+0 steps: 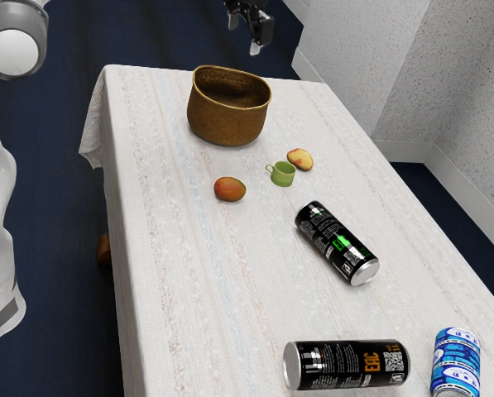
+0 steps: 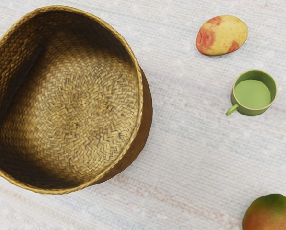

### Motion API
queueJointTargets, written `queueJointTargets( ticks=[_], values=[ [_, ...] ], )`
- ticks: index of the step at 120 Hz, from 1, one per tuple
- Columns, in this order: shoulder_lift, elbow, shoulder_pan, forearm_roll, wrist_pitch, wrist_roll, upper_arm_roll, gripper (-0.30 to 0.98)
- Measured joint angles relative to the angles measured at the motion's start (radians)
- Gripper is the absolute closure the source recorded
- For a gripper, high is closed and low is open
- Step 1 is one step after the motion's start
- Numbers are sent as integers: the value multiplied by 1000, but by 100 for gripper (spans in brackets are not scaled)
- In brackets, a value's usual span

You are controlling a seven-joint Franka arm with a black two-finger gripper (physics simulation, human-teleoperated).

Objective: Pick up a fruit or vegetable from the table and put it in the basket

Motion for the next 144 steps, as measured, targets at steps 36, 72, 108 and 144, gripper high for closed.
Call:
queueJointTargets(
  ticks=[36, 72, 108, 144],
  values=[
    [-58, 66, -44, -11, -12, -16, -46, 0],
    [-45, -11, -129, -102, -44, -25, -66, 0],
    [44, -154, -239, -253, -57, 12, -78, 0],
    [-141, -547, -308, -229, 105, 60, -72, 0]
  ],
)
